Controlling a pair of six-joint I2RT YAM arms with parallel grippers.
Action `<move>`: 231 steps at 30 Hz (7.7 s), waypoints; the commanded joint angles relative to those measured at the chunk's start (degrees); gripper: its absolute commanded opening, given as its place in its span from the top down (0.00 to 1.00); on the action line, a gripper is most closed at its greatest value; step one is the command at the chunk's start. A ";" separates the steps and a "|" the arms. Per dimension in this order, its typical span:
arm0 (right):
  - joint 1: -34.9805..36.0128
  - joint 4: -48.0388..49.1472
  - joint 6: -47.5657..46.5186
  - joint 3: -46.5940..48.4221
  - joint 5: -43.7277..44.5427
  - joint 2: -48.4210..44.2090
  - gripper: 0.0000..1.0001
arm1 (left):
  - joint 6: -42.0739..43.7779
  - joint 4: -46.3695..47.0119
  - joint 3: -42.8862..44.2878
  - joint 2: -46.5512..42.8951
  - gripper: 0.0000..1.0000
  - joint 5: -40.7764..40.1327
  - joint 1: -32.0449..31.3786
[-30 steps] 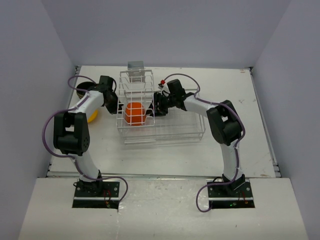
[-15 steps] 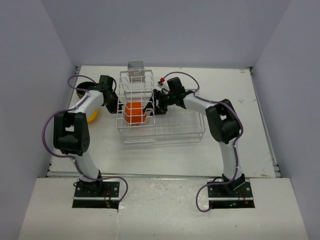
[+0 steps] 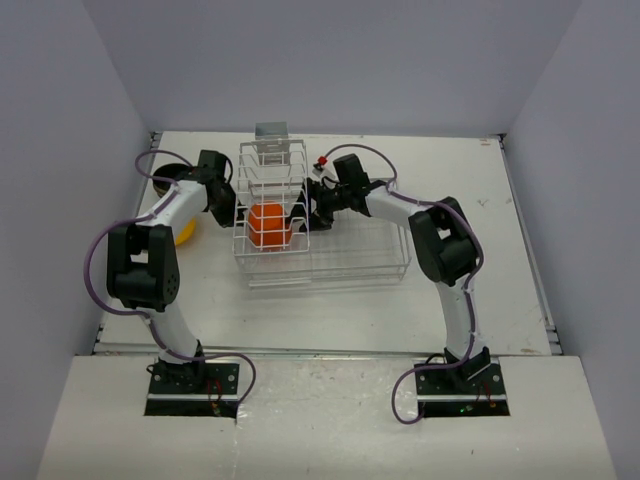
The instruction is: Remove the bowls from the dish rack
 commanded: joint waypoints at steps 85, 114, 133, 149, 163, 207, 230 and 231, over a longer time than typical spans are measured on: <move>-0.36 44.78 26.85 -12.10 2.14 3.31 0.54 | 1.66 0.29 2.61 -0.23 1.00 2.41 -0.86; -0.27 58.14 45.22 -3.66 0.73 12.98 0.82 | 2.10 0.56 3.66 1.00 1.00 3.03 -0.77; -0.09 69.38 47.77 -13.15 -0.32 4.91 1.00 | 2.01 1.26 2.43 0.30 1.00 3.82 0.02; -0.71 75.63 50.32 -14.47 -5.34 -1.60 1.00 | 2.37 2.49 0.06 -1.29 1.00 4.35 1.34; -2.99 67.91 44.20 -22.46 -14.38 -15.91 1.00 | 2.45 2.41 0.59 -2.17 1.00 5.23 1.60; -23.19 -49.09 -28.43 13.50 58.38 -29.73 1.00 | 8.96 0.03 -1.61 -4.80 0.97 -2.33 6.26; -35.86 -49.00 -24.47 5.57 62.87 -11.45 1.00 | 10.36 -2.78 4.72 -7.79 0.92 -0.14 8.99; -35.86 -48.91 -24.30 5.31 62.78 -11.01 1.00 | 10.28 -2.78 4.80 -7.88 0.90 -0.14 8.90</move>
